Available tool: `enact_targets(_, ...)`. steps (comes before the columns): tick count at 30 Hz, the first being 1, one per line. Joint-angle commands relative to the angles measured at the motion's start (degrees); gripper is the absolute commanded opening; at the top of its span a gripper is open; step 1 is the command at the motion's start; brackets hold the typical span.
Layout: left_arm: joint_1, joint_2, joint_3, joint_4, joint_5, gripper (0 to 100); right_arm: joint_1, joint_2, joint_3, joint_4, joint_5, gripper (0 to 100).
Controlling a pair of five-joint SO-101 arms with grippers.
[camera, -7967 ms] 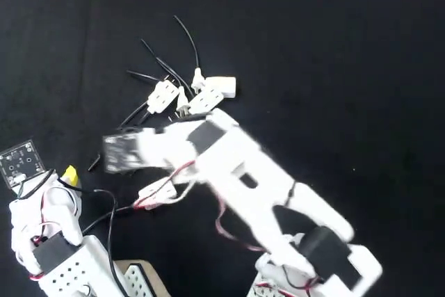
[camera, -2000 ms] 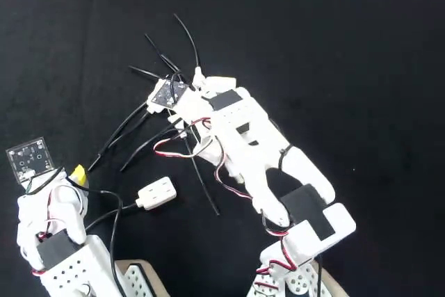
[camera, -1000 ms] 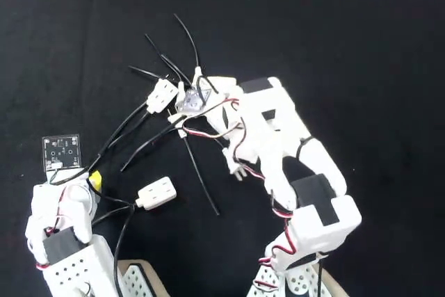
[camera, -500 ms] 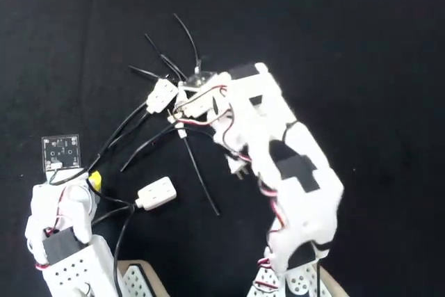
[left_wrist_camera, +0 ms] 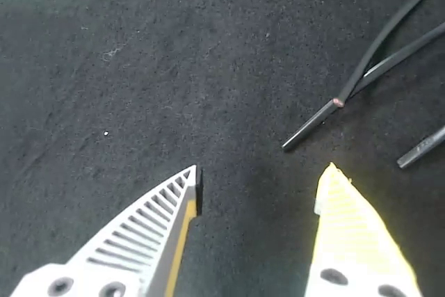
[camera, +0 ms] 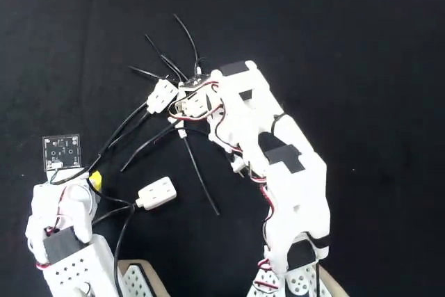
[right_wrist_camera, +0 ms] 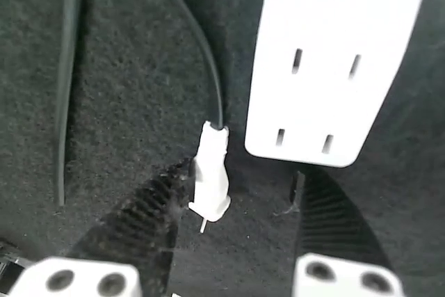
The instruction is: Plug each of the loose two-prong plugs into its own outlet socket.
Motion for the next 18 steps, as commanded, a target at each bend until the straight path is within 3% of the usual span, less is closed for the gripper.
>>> enact_targets(1,0.48,-0.26,1.01,0.18,-0.53,27,-0.62,3.56,0.31,0.79,-0.09,21.4)
enact_targets(6,0.57,-0.26,1.01,0.09,-0.53,27,-2.46,5.49,0.31,3.16,-0.18,20.4)
enact_targets(14,0.57,-0.26,1.01,0.09,-0.53,27,-2.11,5.32,1.54,4.31,-0.09,0.9)
enact_targets(18,0.57,-0.26,1.01,0.00,-0.53,27,-2.11,5.23,1.10,4.75,-0.44,1.1)
